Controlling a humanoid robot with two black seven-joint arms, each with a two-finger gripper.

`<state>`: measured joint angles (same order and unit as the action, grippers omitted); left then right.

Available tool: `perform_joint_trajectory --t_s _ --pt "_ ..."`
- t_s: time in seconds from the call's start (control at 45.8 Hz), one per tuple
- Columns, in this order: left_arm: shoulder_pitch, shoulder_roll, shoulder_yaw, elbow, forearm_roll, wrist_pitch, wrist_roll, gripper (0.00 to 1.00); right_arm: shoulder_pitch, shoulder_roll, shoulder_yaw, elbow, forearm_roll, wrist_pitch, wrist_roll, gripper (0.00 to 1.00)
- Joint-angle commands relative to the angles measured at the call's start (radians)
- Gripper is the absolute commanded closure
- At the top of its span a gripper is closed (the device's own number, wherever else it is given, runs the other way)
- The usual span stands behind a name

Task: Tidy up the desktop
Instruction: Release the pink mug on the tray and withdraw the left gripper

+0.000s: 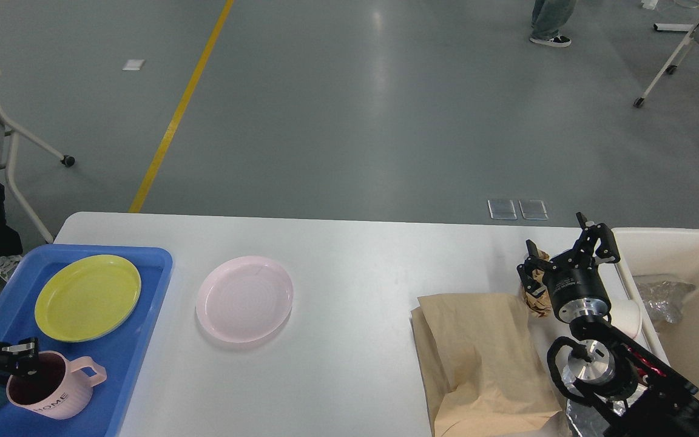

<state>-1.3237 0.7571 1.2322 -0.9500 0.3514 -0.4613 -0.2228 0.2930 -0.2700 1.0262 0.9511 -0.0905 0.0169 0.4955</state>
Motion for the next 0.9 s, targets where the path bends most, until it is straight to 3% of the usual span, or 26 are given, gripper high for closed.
perform_joint_trajectory --t_s 0.0,0.219,0.415,0.656,0.765,0.874 --pt "0.001 -0.009 0.001 -0.004 -0.003 0.009 -0.001 0.10 0.000 0.000 0.000 0.000 0.000 0.000 0.000 0.00" --pt "-0.041 -0.005 0.033 -0.049 -0.003 -0.026 0.003 0.08 0.000 0.000 0.000 0.000 0.000 0.000 0.000 0.00" --pt "-0.207 -0.002 0.153 -0.150 -0.006 -0.051 -0.001 0.08 0.000 0.000 0.000 0.000 0.000 0.000 0.000 0.00" --pt "-0.607 -0.024 0.371 -0.449 -0.048 -0.036 -0.003 0.08 0.000 0.000 0.000 0.000 0.000 0.000 0.000 0.00" --pt "-0.826 -0.114 0.460 -0.547 -0.106 -0.043 0.000 0.08 0.000 0.000 0.000 0.000 0.000 0.000 0.000 0.00" --pt "-0.934 -0.220 0.461 -0.598 -0.167 -0.046 0.000 0.08 0.000 0.000 0.000 0.000 0.000 0.000 0.000 0.00"
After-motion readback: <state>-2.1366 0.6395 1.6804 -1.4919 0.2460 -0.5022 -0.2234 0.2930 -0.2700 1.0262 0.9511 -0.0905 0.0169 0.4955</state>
